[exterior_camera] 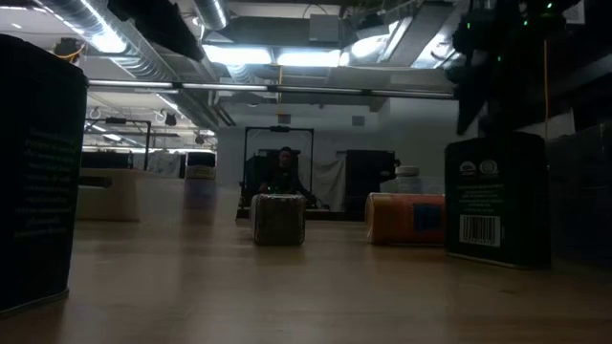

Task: Sort spices by type
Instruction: Put the white seasoning bottle into the right transparent bin

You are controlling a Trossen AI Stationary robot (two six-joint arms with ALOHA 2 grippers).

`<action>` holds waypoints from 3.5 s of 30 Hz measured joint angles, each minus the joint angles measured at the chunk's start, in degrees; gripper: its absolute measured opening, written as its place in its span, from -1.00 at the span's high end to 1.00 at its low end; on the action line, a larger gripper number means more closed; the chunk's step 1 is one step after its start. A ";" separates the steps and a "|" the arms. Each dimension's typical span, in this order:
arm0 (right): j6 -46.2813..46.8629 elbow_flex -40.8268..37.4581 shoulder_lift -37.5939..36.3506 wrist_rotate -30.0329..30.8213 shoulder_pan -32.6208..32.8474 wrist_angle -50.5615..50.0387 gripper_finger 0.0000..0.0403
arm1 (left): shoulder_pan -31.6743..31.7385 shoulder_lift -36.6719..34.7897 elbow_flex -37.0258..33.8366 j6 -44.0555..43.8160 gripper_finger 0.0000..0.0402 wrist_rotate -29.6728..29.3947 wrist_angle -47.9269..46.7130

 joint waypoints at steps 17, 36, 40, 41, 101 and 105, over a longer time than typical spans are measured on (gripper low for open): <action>16.10 -0.48 8.69 11.28 37.83 43.51 -0.60 | -0.18 -0.33 0.00 -2.56 -0.38 0.62 -3.85; 22.03 3.40 37.90 24.86 51.62 63.60 -0.60 | -0.20 8.87 0.02 -5.93 -0.38 2.58 0.02; 21.83 11.53 43.81 26.07 51.89 57.01 -0.60 | -0.20 12.56 0.02 -5.73 -0.38 2.64 0.97; 21.76 14.22 45.24 26.38 51.89 53.93 -0.60 | -0.20 13.40 0.02 -5.73 -0.38 2.61 1.45; 19.85 41.98 66.00 21.39 49.15 26.92 -0.06 | -3.36 11.04 0.02 -9.44 -0.38 1.62 -11.15; 14.08 46.20 66.00 21.40 49.15 26.32 -0.06 | -4.02 5.89 0.02 -9.46 -0.38 1.57 -11.21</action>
